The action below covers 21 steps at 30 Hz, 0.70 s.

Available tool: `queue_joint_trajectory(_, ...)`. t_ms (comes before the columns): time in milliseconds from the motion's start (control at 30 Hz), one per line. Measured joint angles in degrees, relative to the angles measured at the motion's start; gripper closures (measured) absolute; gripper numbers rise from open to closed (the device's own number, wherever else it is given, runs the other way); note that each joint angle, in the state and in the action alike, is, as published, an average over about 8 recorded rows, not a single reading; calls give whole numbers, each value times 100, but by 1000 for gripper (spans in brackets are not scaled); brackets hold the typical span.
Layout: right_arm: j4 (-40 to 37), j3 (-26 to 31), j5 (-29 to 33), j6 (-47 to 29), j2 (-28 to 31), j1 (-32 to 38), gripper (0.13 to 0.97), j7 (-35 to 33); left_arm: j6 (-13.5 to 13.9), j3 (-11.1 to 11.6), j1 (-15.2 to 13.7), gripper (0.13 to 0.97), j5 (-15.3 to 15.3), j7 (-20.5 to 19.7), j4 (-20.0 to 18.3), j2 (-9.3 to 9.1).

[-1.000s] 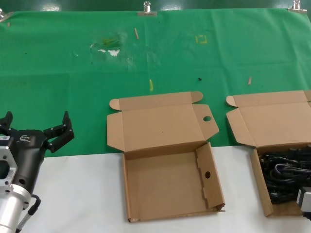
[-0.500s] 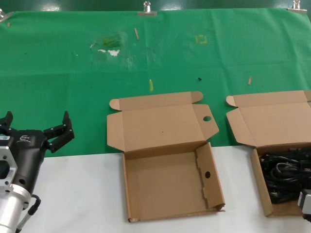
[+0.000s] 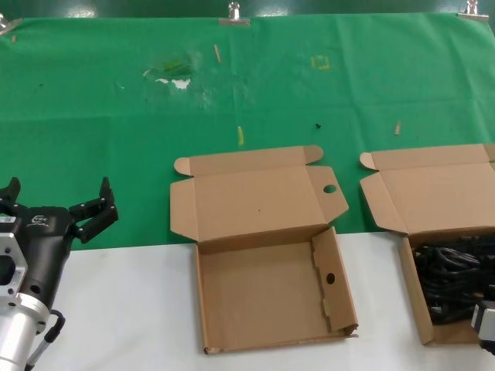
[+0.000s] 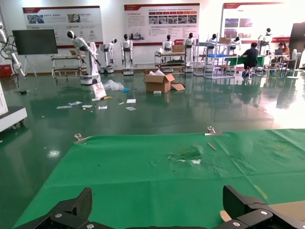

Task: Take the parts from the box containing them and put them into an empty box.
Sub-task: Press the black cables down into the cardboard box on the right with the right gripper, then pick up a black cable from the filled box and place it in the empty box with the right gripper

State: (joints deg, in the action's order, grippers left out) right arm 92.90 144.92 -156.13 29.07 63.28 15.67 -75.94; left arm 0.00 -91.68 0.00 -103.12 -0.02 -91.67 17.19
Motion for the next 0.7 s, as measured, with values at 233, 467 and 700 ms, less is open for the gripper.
queue_joint_trajectory(233,237,-124,112,69,145,-178,868,150,0,0,0,132,0,0,0,0)
queue_joint_trajectory(467,974,-512,553,302,460,-774,876,621,0,0,0,132,0,0,0,0)
queue_joint_trajectory(700,2029,-747,1213,488,358,-1481,876,1007,0,0,0,132,0,0,0,0)
